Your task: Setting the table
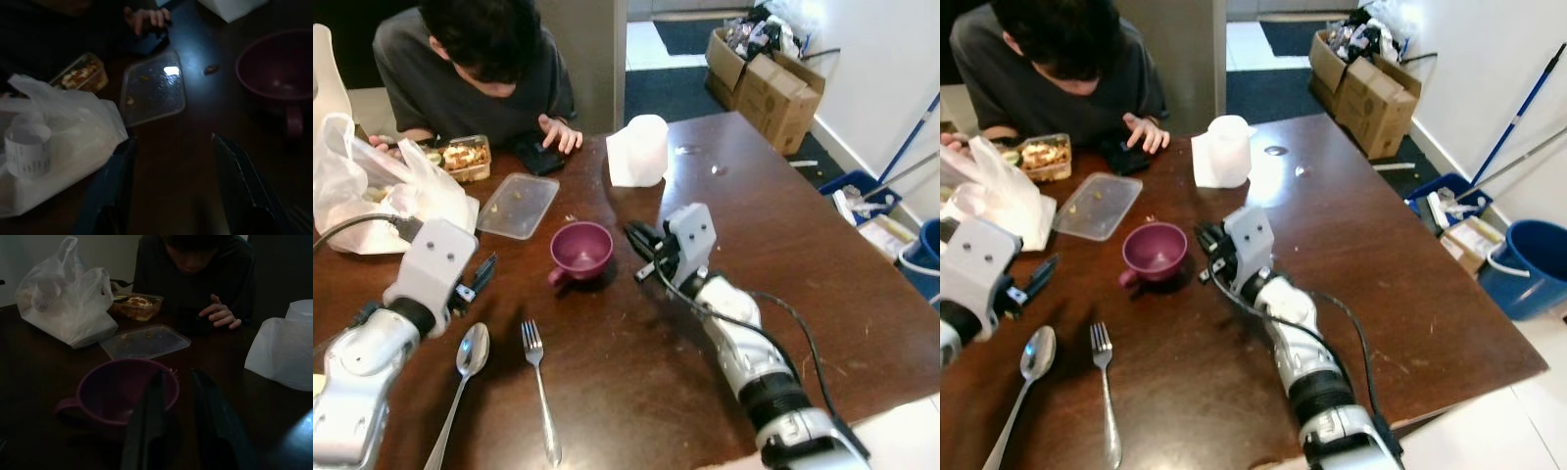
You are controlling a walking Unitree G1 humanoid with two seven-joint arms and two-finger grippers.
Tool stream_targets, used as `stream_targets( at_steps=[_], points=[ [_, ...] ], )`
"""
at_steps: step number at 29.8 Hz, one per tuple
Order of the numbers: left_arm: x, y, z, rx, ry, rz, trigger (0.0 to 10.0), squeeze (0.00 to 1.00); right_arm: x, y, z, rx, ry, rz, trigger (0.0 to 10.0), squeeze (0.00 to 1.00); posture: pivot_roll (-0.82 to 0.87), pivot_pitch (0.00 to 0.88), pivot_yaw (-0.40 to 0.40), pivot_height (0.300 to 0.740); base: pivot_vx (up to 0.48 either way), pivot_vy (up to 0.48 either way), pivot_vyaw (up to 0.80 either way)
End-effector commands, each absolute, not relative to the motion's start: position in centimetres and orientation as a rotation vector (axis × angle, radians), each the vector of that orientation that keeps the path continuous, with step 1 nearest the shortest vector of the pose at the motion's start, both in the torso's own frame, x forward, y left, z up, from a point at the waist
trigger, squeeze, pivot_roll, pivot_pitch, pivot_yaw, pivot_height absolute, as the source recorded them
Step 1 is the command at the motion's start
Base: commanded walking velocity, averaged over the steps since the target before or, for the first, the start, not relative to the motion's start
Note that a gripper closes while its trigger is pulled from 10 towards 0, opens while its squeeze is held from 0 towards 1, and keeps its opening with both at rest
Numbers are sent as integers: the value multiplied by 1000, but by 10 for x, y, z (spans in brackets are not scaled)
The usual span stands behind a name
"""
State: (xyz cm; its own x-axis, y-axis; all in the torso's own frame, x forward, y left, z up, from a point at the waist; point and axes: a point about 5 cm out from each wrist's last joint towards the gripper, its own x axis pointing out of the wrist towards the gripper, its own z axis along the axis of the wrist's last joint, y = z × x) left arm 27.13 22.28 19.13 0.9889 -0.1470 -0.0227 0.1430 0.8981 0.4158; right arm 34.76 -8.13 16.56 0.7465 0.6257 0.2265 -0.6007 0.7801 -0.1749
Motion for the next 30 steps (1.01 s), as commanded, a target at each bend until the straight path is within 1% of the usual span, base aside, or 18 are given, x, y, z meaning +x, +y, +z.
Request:
stream_targets(
  at_steps=[1,3,4,7,10,17,21,26,30],
  points=[
    [270,221,187,411,8,-133,10000,0,344,-79,163,-79,-273,668,10000,1000,148,26,80,740,0,0,0],
    [271,217,184,359,11,-98,10000,0,340,-79,162,-75,-280,656,10000,1000,142,20,78,740,0,0,0],
    [271,214,182,338,10,-83,10000,0,338,-79,162,-72,-287,647,10000,0,133,16,78,740,0,0,0],
    [272,210,181,310,6,-54,10000,0,335,-81,163,-67,-297,629,10000,0,124,10,76,740,0,0,0],
    [273,203,179,305,-13,-11,10000,0,328,-90,165,-64,-302,567,10000,0,115,3,75,740,0,0,0],
    [275,195,176,319,-16,-18,10000,0,321,-104,163,-64,-281,479,10000,0,90,0,90,740,0,0,0],
    [276,194,175,315,-16,-14,10000,0,321,-105,163,-64,-275,465,10000,0,88,0,93,740,0,0,0],
    [281,192,176,311,-22,-10,10000,0,319,-104,160,-46,-258,407,10000,0,99,0,117,740,0,0,0],
    [280,189,177,309,-28,-23,10000,0,317,-102,161,-49,-260,395,10000,0,136,0,133,740,0,0,0]
  ],
)
